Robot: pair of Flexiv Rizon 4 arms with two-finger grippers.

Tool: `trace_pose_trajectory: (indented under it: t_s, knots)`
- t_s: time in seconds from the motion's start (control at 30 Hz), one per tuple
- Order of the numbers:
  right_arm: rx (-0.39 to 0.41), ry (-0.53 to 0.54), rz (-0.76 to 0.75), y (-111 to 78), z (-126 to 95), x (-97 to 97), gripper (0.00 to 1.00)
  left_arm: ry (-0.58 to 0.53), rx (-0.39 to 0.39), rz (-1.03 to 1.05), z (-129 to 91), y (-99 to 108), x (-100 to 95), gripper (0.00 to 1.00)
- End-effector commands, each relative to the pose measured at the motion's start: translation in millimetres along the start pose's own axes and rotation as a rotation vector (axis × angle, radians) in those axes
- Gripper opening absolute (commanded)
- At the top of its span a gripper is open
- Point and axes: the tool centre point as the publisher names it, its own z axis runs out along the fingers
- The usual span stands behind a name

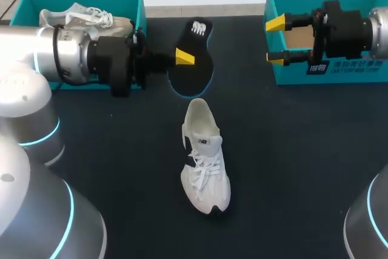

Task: Take the shoe out of the shoebox, open the shoe tongue, remove and reinsert the insole, then place the shoe into the shoebox

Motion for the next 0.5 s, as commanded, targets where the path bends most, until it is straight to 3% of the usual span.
trace_pose_trajectory:
  t_s: [0.03,0.1,0.27,0.37,0.5]
  knots:
    - [-0.002,-0.002,0.000,-0.5,1,0.0,1.00,0.276,-0.016,-0.664,-8,-12,-16.2,0.00]
    - [-0.002,-0.002,0.000,-0.5,1,0.0,1.00,0.398,-0.011,-0.826,-13,-13,-17.4,0.00]
    - [-0.002,-0.002,0.000,-0.5,1,0.0,1.00,0.520,0.012,-1.199,-24,-13,-18.1,0.00]
    - [-0.002,-0.002,0.000,-0.5,1,0.0,1.00,0.520,0.006,-1.365,-24,-13,-6.8,0.00]
    - [-0.002,-0.002,0.000,-0.5,1,0.0,1.00,0.424,0.057,-1.651,-17,-14,-6.5,0.00]
